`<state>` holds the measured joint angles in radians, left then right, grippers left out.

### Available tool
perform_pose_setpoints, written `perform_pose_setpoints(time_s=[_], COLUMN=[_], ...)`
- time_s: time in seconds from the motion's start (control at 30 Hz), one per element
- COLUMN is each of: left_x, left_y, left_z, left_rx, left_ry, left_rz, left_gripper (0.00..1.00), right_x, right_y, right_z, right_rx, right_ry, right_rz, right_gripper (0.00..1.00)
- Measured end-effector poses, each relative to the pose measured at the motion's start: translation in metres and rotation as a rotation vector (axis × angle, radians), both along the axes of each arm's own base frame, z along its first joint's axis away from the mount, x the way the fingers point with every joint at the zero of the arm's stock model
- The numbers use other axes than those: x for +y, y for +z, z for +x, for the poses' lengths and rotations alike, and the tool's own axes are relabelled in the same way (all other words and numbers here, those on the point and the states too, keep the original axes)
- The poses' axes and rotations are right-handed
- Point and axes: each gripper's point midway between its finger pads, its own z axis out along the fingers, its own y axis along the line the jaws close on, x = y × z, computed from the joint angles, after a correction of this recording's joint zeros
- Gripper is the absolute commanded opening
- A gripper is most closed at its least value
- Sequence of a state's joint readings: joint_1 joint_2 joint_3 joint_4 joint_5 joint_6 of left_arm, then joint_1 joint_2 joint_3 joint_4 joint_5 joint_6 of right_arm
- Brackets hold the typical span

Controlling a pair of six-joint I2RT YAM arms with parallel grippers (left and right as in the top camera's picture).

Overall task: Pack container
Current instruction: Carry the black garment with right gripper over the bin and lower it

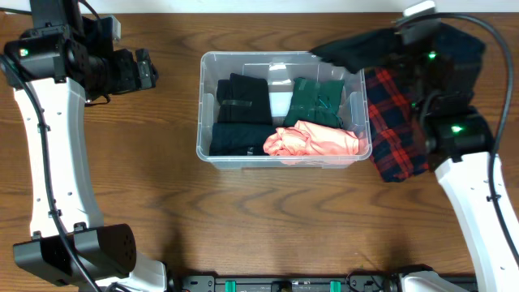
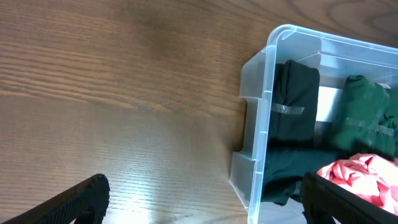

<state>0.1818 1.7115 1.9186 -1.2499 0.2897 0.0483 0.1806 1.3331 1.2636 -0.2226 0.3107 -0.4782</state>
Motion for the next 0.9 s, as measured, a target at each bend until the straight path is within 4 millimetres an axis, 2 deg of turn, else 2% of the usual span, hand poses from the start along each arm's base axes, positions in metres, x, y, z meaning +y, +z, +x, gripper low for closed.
perform_pose_setpoints(time_s=[0.27, 0.53, 0.67, 0.83, 0.9], left_x=[0.0, 0.0, 0.0, 0.0, 0.0], left_y=[0.0, 0.0, 0.0, 0.0, 0.0], left_z=[0.0, 0.0, 0.0, 0.0, 0.0], left_rx=[0.0, 0.0, 0.001, 0.002, 0.002], left_ry=[0.0, 0.0, 0.0, 0.0, 0.0], left_rz=[0.0, 0.0, 0.0, 0.0, 0.0], left_gripper=[0.98, 0.98, 0.98, 0.98, 0.98], right_x=[0.096, 0.172, 0.191, 0.189, 0.186], right_y=[0.002, 0.013, -0.001, -0.039, -0.046], right_z=[-0.015, -0.037, -0.03, -0.014, -0.011], right_rx=[-0.007, -0.05, -0.027, 0.049, 0.06], right_ry=[0.236, 0.391, 0.392, 0.306, 0.277], right_rz=[0.021, 0.145, 0.17, 0.142, 0.131], right_gripper=[0.01, 0.01, 0.01, 0.01, 0.01])
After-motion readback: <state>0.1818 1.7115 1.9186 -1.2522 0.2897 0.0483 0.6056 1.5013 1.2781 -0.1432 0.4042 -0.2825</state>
